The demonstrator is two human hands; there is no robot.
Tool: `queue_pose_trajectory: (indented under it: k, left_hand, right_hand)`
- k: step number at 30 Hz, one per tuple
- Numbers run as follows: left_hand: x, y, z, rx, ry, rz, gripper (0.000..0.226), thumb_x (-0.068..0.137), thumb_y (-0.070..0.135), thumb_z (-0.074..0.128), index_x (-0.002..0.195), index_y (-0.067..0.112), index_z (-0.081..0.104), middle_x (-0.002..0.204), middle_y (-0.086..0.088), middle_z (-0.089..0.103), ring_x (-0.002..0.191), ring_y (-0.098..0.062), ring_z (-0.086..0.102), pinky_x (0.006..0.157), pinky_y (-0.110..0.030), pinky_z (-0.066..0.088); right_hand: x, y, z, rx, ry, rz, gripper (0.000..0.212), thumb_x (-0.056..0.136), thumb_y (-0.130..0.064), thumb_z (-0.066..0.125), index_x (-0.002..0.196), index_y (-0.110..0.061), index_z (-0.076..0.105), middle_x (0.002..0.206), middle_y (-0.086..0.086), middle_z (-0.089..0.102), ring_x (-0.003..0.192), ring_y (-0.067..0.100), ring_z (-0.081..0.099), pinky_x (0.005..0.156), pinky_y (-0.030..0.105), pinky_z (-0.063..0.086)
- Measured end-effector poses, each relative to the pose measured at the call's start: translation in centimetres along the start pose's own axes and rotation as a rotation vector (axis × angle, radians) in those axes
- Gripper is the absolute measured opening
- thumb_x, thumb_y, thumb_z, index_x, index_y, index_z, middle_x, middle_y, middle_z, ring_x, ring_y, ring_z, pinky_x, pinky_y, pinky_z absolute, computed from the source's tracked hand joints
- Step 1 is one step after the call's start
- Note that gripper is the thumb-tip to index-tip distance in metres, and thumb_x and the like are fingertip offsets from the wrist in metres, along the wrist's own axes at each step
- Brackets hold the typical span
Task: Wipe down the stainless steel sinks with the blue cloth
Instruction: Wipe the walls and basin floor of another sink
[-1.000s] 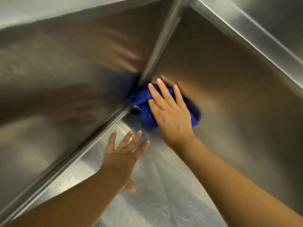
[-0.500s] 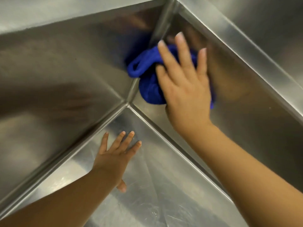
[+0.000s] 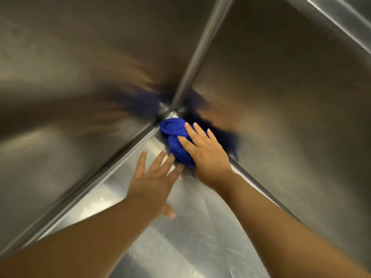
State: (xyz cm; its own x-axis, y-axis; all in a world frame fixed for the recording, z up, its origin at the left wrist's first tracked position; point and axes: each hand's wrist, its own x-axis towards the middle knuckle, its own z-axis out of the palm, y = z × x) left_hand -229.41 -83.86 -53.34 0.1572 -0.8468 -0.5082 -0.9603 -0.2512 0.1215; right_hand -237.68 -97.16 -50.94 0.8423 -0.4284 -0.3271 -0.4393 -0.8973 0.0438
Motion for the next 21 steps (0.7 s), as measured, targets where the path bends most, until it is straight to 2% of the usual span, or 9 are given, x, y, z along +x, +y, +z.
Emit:
queue_pose_trajectory:
  k: [3, 6, 8, 10, 12, 13, 16, 19, 21]
  left_hand:
    - [-1.3, -0.5, 0.1, 0.023, -0.011, -0.032, 0.112, 0.081, 0.071, 0.049, 0.144, 0.024, -0.031, 0.155, -0.001, -0.033, 0.144, -0.02, -0.025, 0.109, -0.056, -0.019]
    - [-1.9, -1.7, -0.6, 0.076, -0.026, -0.023, 0.108, 0.084, 0.068, 0.047, 0.147, 0.022, -0.027, 0.154, -0.003, -0.034, 0.144, -0.021, -0.025, 0.107, -0.055, -0.022]
    - [-1.7, -2.7, -1.4, 0.061, -0.012, -0.043, 0.11, 0.083, 0.068, 0.049, 0.146, 0.022, -0.028, 0.155, -0.002, -0.033, 0.144, -0.019, -0.025, 0.104, -0.053, -0.028]
    - [-1.7, -3.4, -1.7, 0.044, 0.014, -0.062, 0.112, 0.082, 0.07, 0.048, 0.143, 0.021, -0.032, 0.155, -0.002, -0.033, 0.144, -0.018, -0.026, 0.102, -0.046, -0.032]
    - [-2.4, -4.0, -1.3, 0.06, 0.008, -0.064, 0.112, 0.082, 0.072, 0.045, 0.139, 0.02, -0.036, 0.151, -0.001, -0.037, 0.142, -0.017, -0.029, 0.103, -0.042, -0.032]
    - [-2.8, -4.1, -1.0, 0.068, -0.003, -0.061, 0.111, 0.082, 0.073, 0.045, 0.133, 0.02, -0.039, 0.148, 0.002, -0.039, 0.139, -0.015, -0.032, 0.099, -0.04, -0.035]
    - [-3.8, -4.4, 0.0, 0.109, -0.03, -0.062, 0.109, 0.082, 0.075, 0.041, 0.124, 0.018, -0.043, 0.148, -0.001, -0.04, 0.129, -0.011, -0.036, 0.086, -0.038, -0.039]
    - [-3.8, -4.2, 0.3, 0.179, -0.063, -0.079, 0.113, 0.08, 0.079, 0.035, 0.136, 0.013, -0.037, 0.155, -0.008, -0.032, 0.137, -0.016, -0.033, 0.09, -0.041, -0.036]
    - [-3.7, -3.9, 0.1, 0.211, -0.094, -0.083, 0.116, 0.078, 0.081, 0.033, 0.14, 0.01, -0.034, 0.156, -0.009, -0.029, 0.143, -0.021, -0.028, 0.094, -0.044, -0.034]
  right_hand:
    - [-0.7, -0.1, 0.3, 0.226, 0.062, 0.118, 0.071, 0.087, -0.007, 0.052, 0.151, -0.023, 0.026, 0.162, 0.001, 0.008, 0.148, 0.021, 0.007, 0.119, 0.034, 0.002]
    - [-4.9, 0.1, 2.0, 0.45, 0.133, 0.415, 0.078, 0.073, 0.001, 0.057, 0.146, -0.019, 0.039, 0.155, 0.002, 0.03, 0.138, 0.027, 0.031, 0.114, 0.032, 0.024]
    - [-8.7, 0.3, 3.7, 0.412, 0.12, 0.608, 0.08, 0.066, 0.002, 0.062, 0.142, -0.015, 0.045, 0.148, 0.01, 0.041, 0.127, 0.035, 0.043, 0.104, 0.037, 0.037]
    - [-11.0, 0.0, 4.1, 0.335, 0.005, 0.765, 0.078, 0.072, -0.008, 0.062, 0.146, -0.017, 0.037, 0.143, 0.011, 0.038, 0.122, 0.034, 0.043, 0.1, 0.039, 0.037]
    - [-10.5, -1.0, 3.5, 0.349, -0.117, 0.886, 0.074, 0.083, -0.021, 0.057, 0.149, -0.023, 0.024, 0.145, 0.006, 0.027, 0.126, 0.029, 0.034, 0.103, 0.035, 0.032]
    - [-9.4, -1.6, 3.0, 0.371, -0.128, 0.908, 0.072, 0.085, -0.028, 0.056, 0.149, -0.024, 0.022, 0.145, 0.005, 0.023, 0.127, 0.029, 0.031, 0.104, 0.036, 0.031]
    - [-4.7, -4.2, 1.7, 0.447, 0.002, 0.768, 0.071, 0.088, -0.042, 0.052, 0.15, -0.025, 0.02, 0.151, 0.005, 0.014, 0.131, 0.031, 0.023, 0.106, 0.04, 0.025]
    - [-0.5, -7.4, 0.9, 0.434, 0.071, 0.432, 0.066, 0.092, -0.045, 0.047, 0.15, -0.026, 0.021, 0.154, 0.005, 0.012, 0.131, 0.03, 0.022, 0.107, 0.042, 0.023]
    - [-0.1, -8.1, 1.0, 0.422, 0.131, 0.343, 0.06, 0.094, -0.039, 0.047, 0.148, -0.025, 0.026, 0.152, 0.004, 0.018, 0.13, 0.028, 0.024, 0.106, 0.039, 0.025]
